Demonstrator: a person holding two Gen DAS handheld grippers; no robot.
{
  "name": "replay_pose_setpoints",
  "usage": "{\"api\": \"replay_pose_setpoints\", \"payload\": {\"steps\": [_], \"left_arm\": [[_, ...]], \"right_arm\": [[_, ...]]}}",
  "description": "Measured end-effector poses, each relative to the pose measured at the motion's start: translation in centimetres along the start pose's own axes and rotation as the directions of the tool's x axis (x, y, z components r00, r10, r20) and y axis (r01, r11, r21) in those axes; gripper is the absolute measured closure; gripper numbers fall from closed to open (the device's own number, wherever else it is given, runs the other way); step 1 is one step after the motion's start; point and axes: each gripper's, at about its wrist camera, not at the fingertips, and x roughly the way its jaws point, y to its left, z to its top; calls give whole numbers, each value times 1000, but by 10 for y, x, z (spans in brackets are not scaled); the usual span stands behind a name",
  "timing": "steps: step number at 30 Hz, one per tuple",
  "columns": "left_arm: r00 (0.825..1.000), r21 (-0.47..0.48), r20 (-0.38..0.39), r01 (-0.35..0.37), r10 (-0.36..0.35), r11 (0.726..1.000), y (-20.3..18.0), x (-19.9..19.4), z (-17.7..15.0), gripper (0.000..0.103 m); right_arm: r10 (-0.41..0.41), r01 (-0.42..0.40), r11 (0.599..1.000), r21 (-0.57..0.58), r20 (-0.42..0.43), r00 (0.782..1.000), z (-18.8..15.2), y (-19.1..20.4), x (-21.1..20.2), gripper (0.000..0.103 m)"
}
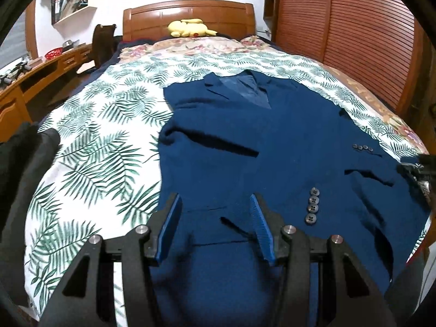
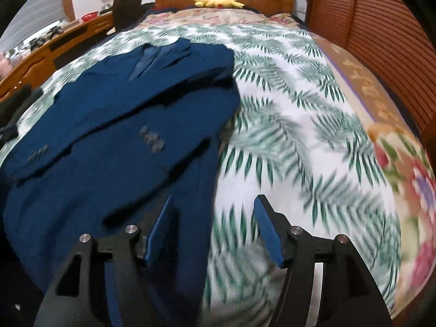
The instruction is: Fold large clothes
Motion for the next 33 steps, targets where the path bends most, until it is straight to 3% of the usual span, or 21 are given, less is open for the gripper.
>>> {"api": "replay_pose_setpoints", "payload": {"steps": [5, 17, 22, 33], "left_arm": [[1000, -29, 3, -28, 28, 999, 8, -11, -13, 52], [995, -86, -40, -95, 92, 992, 25, -38, -48, 52], [995, -112, -48, -93, 88, 989, 36, -50, -65, 52], [998, -144, -70, -17, 6, 989, 44, -64, -95, 52]], "right_arm": [[6, -6, 1000, -26, -3, 1000, -24, 9, -13, 40], [34, -34, 998, -54, -7, 999, -43, 26, -22, 39], [43, -44, 998, -41, -8, 999, -49, 28, -26, 38], [42, -43, 998, -47, -25, 999, -56, 31, -31, 37]]}}
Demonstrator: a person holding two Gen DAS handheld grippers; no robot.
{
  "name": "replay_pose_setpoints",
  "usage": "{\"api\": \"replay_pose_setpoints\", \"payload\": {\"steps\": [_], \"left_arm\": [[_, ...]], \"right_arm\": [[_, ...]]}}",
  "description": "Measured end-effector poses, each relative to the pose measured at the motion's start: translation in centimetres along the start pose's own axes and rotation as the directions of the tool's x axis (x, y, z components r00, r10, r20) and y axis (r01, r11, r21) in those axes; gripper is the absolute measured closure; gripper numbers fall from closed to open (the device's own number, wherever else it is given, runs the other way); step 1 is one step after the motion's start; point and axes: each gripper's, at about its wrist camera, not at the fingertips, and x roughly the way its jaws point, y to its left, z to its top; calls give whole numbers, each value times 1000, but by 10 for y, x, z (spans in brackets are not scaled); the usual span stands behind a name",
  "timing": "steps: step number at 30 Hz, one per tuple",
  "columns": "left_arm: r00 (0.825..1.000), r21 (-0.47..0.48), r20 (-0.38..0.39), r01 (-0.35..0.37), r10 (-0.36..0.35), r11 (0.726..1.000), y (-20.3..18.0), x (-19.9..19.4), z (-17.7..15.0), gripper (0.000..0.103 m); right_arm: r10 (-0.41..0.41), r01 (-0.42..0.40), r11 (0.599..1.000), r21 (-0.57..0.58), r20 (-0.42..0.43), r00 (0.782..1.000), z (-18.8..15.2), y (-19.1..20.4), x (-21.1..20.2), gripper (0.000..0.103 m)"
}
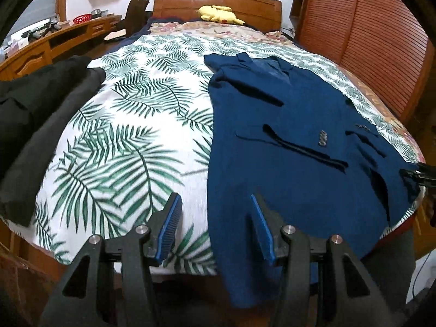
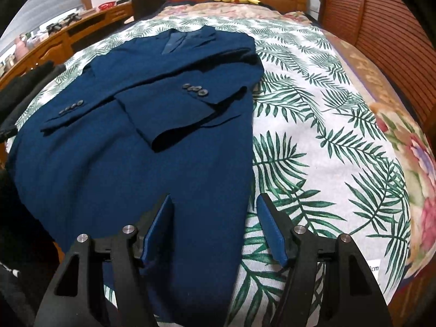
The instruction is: Fold large clothes
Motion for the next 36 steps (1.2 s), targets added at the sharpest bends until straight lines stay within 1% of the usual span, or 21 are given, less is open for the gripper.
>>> {"api": "replay_pose_setpoints", "payload": {"steps": [2, 6, 8, 12, 13, 14, 15, 17, 18, 19, 20, 21, 23, 26, 27, 28, 30, 31, 33, 36], "left_arm": [[1000, 5, -3, 14, -14, 1000, -1, -3, -6, 53], [999, 10, -14, 52, -52, 999, -4, -2, -15, 58], [998, 10, -26, 56, -56, 998, -5, 1, -19, 60], [998, 12, -30, 62, -62, 998, -5, 0, -26, 61], [997, 10, -31, 69, -68, 998, -5, 0, -29, 61], [996, 10, -33, 78, -77, 997, -5, 0, -30, 64], [996, 10, -37, 86, -85, 996, -5, -1, -31, 73], [995, 3, -40, 94, -94, 996, -5, -2, -32, 83], [994, -1, -41, 105, -105, 994, -5, -3, -31, 91], [991, -8, -40, 124, -124, 992, -5, -6, -30, 94], [991, -10, -35, 132, -132, 991, -6, -9, -28, 96], [990, -7, -31, 135, -135, 991, -7, -12, -26, 99], [991, 11, -17, 132, -132, 991, -11, -19, -21, 100], [991, 40, 9, 133, -133, 990, -18, -29, -12, 102], [990, 52, 21, 135, -136, 990, -21, -35, -8, 103], [990, 60, 29, 135, -137, 989, -24, -38, -5, 103], [989, 78, 50, 135, -139, 988, -30, -46, 3, 103], [988, 91, 64, 133, -139, 987, -34, -51, 8, 103], [985, 117, 102, 129, -141, 985, -42, -62, 21, 103], [978, 181, 160, 107, -137, 978, -55, -81, 51, 103]], "right_arm": [[1, -1, 1000, -2, -6, 1000, -2, 1, -1, 37], [5, -6, 1000, -10, -20, 1000, -6, 4, -3, 37], [12, -12, 1000, -16, -26, 1000, -8, 6, -3, 37], [38, -39, 999, -28, -42, 998, -12, 9, -4, 37], [49, -50, 998, -30, -45, 998, -14, 11, -4, 39], [63, -64, 997, -30, -38, 997, -16, 11, -6, 44], [82, -83, 996, -25, -22, 996, -17, 12, -8, 50], [108, -108, 994, -17, -13, 994, -18, 13, -10, 58], [109, -109, 994, -12, -7, 994, -18, 13, -10, 68], [116, -116, 993, -3, 1, 993, -18, 11, -11, 81], [133, -133, 991, 8, 7, 991, -17, 10, -12, 86], [157, -157, 987, 22, 10, 988, -16, 9, -12, 88], [164, -165, 986, 28, 12, 986, -14, 9, -12, 89], [145, -145, 989, 20, -3, 989, -12, 11, -10, 89], [141, -141, 990, 22, -10, 990, -12, 11, -8, 89], [142, -141, 990, 21, -19, 990, -12, 11, -7, 86], [150, -149, 989, 25, -41, 988, -13, 12, -3, 85], [155, -154, 988, 28, -41, 987, -13, 12, -3, 86], [201, -200, 979, 37, -34, 979, -9, 13, -6, 99], [215, -215, 977, 8, 47, 976, 5, 21, -27, 100]]}}
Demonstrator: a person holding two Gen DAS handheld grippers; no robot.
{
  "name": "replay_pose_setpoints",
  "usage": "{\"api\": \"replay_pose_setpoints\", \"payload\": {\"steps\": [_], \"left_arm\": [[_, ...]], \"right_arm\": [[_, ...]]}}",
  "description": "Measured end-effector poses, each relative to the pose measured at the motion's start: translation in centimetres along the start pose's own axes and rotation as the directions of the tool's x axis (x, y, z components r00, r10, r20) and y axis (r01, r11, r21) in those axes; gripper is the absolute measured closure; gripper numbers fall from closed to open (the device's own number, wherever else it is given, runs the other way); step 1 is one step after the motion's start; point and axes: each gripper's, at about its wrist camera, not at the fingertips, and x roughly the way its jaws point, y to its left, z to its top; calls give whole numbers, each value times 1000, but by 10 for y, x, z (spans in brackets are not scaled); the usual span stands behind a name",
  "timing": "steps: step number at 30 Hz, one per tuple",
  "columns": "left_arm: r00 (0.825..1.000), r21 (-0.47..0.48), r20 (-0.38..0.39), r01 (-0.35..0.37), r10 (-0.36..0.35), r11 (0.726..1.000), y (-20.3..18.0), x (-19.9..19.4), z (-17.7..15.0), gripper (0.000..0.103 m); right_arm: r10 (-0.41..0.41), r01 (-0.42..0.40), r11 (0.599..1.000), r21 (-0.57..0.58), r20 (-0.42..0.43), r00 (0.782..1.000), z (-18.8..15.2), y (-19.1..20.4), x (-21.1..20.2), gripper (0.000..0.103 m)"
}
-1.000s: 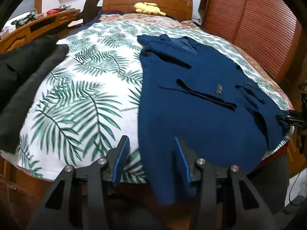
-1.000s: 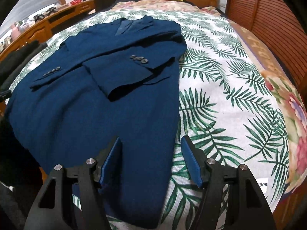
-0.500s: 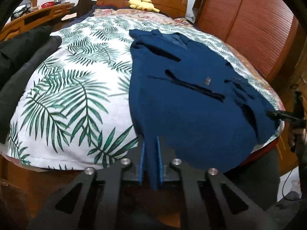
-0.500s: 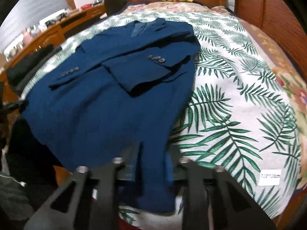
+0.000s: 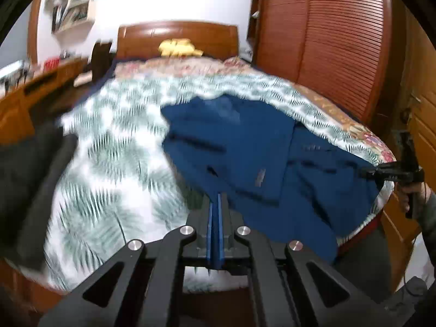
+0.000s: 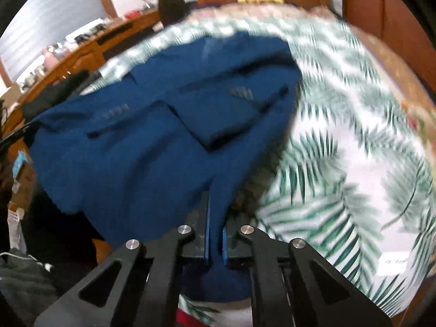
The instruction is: Fold large clothes
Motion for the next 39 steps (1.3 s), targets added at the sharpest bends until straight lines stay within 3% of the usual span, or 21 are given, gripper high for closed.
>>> {"api": "replay_pose_setpoints", "payload": {"steps": [6, 11, 23, 27, 29, 35, 39], "left_arm": [[995, 54, 103, -15, 9, 998, -10, -29, 63, 103], [981, 76, 191, -26, 11, 997, -18, -65, 87, 103], [924, 84, 383, -53, 17, 995, -22, -175, 117, 103], [910, 69, 407, -112, 75, 991, -14, -184, 124, 103], [916, 55, 390, -127, 95, 990, -6, -172, 127, 103], [948, 6, 293, -135, 128, 991, 21, -106, 131, 103], [956, -7, 249, -159, 155, 987, 29, -60, 136, 103]], "right_arm": [[46, -48, 999, 5, 226, 973, 56, 21, -63, 101], [60, -55, 998, -24, 328, 943, 84, 42, -106, 101], [85, -16, 990, -139, 510, 856, 95, 90, -232, 101], [74, 18, 987, -158, 553, 830, 94, 95, -263, 101], [56, 32, 989, -147, 555, 830, 98, 89, -264, 101], [-7, 62, 993, -99, 477, 879, 119, 59, -219, 101], [-33, 76, 994, -83, 427, 904, 135, 42, -173, 101]]}}
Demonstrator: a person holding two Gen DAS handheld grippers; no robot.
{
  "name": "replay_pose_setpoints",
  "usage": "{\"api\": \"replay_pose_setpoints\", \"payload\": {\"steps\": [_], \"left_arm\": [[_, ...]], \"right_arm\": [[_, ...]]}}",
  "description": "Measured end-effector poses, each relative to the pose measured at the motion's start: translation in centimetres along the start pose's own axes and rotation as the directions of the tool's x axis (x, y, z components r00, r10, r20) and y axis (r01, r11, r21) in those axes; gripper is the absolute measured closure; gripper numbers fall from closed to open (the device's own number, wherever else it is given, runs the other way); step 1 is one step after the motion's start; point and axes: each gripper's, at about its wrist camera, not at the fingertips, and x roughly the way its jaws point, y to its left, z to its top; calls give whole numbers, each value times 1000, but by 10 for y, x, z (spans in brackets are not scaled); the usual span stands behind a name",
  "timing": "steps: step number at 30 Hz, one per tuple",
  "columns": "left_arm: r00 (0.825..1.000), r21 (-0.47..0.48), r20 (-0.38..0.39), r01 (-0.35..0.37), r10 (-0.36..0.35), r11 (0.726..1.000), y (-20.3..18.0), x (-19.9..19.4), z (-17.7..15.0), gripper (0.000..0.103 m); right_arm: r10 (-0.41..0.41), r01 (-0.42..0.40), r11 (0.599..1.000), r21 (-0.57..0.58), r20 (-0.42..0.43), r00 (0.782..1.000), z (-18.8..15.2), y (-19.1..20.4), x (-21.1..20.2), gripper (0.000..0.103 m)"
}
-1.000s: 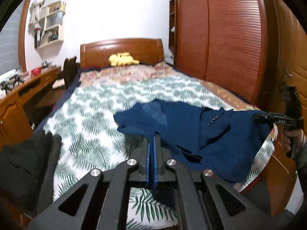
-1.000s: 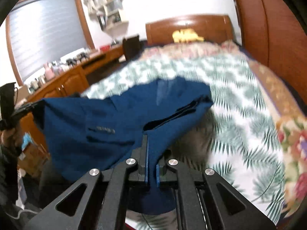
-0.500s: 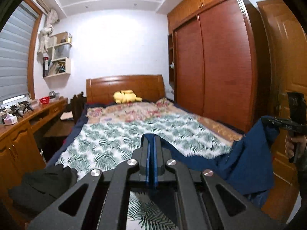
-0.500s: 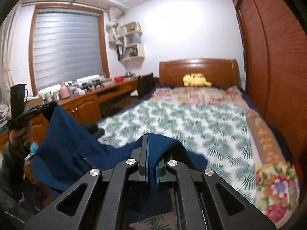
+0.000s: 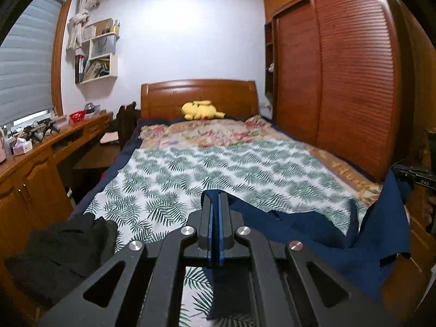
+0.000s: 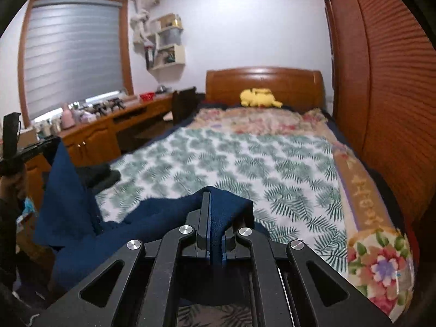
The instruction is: Fold large clothes
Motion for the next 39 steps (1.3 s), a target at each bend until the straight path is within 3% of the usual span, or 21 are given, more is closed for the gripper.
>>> {"api": "replay_pose_setpoints", "payload": {"steps": [4, 9, 15, 23, 26, 28, 34, 37, 39], "left_arm": [[1000, 10, -4, -29, 29, 1000, -5, 39, -5, 103], [1000, -20, -28, 9, -10, 1000, -4, 90, -19, 103], [999, -7, -35, -4, 3, 1000, -2, 134, -47, 103], [990, -23, -102, 90, -92, 996, 18, 170, -60, 102], [982, -27, -131, 133, -135, 991, 21, 180, -63, 100], [978, -36, -150, 140, -144, 990, 23, 185, -66, 95], [975, -41, -163, 147, -152, 988, 35, 178, -72, 84], [979, -36, -163, 119, -124, 992, 42, 172, -76, 83], [979, -34, -170, 108, -113, 994, 45, 170, -80, 83]], "right_arm": [[-37, 36, 999, -17, -11, 999, -8, -13, 42, 101], [-112, 111, 993, -33, -23, 993, -23, -27, 103, 100], [-185, 181, 982, -60, -76, 980, -43, -36, 161, 100], [-271, 267, 962, -47, -187, 944, -58, -47, 207, 94], [-288, 286, 957, -40, -234, 929, -65, -47, 216, 73], [-296, 295, 955, -42, -260, 919, -71, -45, 220, 47], [-387, 371, 922, -112, -270, 881, -76, -34, 220, 33], [-412, 393, 911, -123, -233, 881, -66, -25, 216, 25], [-374, 355, 927, -121, -226, 900, -60, -16, 218, 22]]}}
